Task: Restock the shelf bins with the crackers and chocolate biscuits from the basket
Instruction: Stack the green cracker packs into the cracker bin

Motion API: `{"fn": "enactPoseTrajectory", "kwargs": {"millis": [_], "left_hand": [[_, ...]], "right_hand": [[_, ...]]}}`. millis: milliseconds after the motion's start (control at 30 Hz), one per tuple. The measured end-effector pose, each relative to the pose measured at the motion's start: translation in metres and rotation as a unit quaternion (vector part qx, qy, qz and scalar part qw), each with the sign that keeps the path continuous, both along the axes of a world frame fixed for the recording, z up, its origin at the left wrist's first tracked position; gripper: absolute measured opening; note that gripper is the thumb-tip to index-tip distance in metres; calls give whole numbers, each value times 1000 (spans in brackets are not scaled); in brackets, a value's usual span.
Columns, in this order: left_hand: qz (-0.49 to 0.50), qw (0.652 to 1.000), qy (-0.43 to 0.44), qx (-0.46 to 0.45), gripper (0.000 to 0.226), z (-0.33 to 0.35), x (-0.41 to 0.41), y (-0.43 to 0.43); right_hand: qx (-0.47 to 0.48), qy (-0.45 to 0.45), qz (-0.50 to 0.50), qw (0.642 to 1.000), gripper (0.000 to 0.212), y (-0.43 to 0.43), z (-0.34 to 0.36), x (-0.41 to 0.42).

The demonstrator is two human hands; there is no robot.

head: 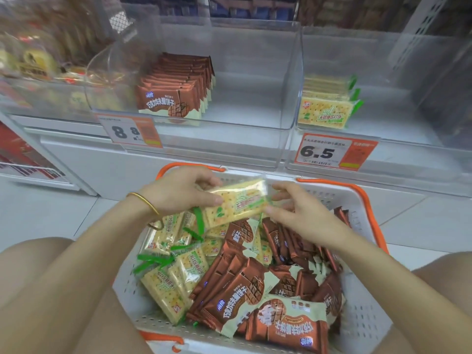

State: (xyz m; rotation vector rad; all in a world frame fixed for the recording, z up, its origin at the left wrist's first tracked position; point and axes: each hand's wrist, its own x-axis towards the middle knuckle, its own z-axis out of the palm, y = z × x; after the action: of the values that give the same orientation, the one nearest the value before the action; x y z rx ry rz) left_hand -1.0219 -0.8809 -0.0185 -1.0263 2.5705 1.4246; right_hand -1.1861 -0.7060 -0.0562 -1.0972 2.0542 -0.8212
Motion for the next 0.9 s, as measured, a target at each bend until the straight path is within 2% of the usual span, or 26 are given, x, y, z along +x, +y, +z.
{"fn": "enactPoseTrajectory", "kwargs": {"millis": [33, 100, 133, 200, 300, 333, 400, 467, 533, 667, 800, 900], "left_hand": [[-24, 999, 21, 14, 24, 16, -2, 5], [-56, 996, 62, 13, 23, 45, -12, 16], [-67, 994, 83, 5, 23, 56, -19, 20], [-80, 988, 135, -1, 26, 75, -36, 30], [-26, 964, 265, 17, 29, 89, -68, 42], [-6, 954, 298, -33, 32, 90, -79, 42], [-12, 932, 298, -207, 38, 85, -99, 40], [-59, 902, 262, -339, 48, 77, -114, 35], [-101, 889, 212, -393, 56, 66, -124, 35], [-126, 868, 183, -444, 53, 48, -129, 39], [-133, 854, 181, -469, 52, 41, -127, 35], [-133, 852, 186, -470, 51, 38, -127, 35]], "right_hand": [[-28, -65, -10, 997, 60, 3, 14, 0], [-92, -162, -13, 982, 43, 13, 43, -4], [-116, -181, -15, 976, 35, 18, 57, -9], [-164, -195, -34, 966, 33, 29, 84, -22], [-248, -189, -109, 944, 30, 43, 118, -54], [-269, -172, -143, 937, 26, 46, 125, -68], [-283, -115, -214, 928, 25, 44, 131, -102], [-259, -45, -257, 930, 28, 34, 129, -133], [-184, 7, -270, 945, 31, 17, 123, -151], [-48, 0, -220, 974, 34, -25, 105, -158], [41, 66, -205, 976, 51, -53, 87, -165], [96, 139, -214, 962, 36, -63, 79, -170]]}}
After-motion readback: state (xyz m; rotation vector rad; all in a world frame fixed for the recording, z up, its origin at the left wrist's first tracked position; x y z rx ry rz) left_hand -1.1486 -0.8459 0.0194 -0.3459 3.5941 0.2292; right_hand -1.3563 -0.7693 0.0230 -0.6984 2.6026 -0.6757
